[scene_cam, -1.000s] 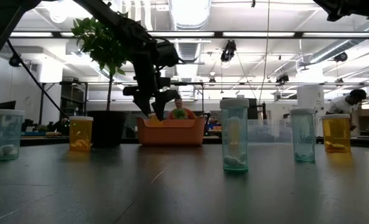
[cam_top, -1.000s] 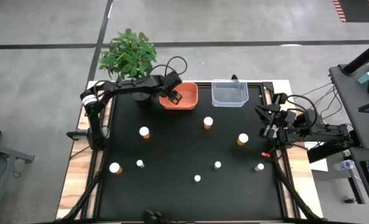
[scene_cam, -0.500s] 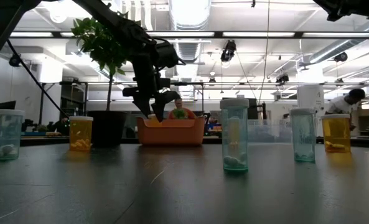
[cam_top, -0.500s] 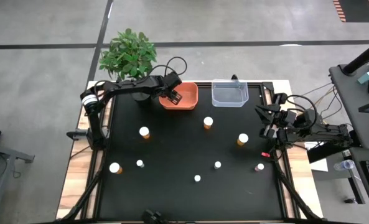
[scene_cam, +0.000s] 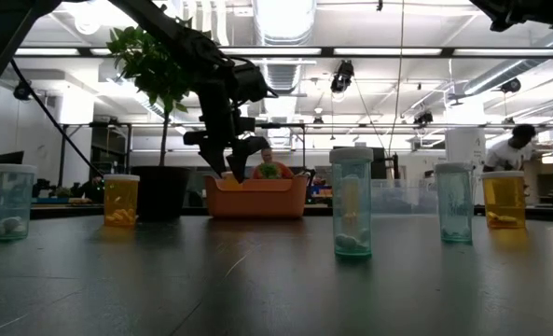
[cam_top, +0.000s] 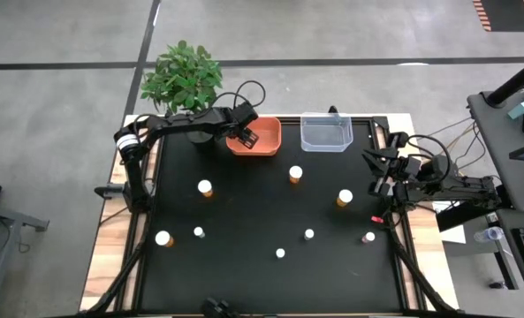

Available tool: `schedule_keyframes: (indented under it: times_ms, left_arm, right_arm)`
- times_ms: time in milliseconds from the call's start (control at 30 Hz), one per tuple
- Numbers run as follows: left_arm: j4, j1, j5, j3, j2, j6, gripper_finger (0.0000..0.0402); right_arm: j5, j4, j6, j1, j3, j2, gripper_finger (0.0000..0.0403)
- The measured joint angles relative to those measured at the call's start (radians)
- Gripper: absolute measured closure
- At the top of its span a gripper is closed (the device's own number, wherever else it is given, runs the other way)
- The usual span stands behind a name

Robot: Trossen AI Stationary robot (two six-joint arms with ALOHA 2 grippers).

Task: Pick and place medicine bottles into bin by pill shape (circle, oval)
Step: Put the orange pill bottle into the orange bin, then put the blue pill bottle into the transparent bin

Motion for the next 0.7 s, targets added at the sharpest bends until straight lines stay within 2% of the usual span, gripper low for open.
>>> schedule_keyframes:
  times_ms: [267, 567, 700]
  left_arm:
    - [0.0, 0.0, 0.002, 0.0, 0.0, 0.004, 0.0192]
    - [0.0, 0.0, 0.003, 0.0, 0.0, 0.005, 0.0121]
    - [0.0, 0.0, 0.003, 0.0, 0.0, 0.007, 0.0106]
  right_arm:
    - [0.0, 0.0, 0.0, 0.0, 0.0, 0.0, 0.0353]
    - [0.0, 0.0, 0.0, 0.0, 0.0, 0.0, 0.0353]
    - [0.0, 0.0, 0.0, 0.0, 0.0, 0.0, 0.0353]
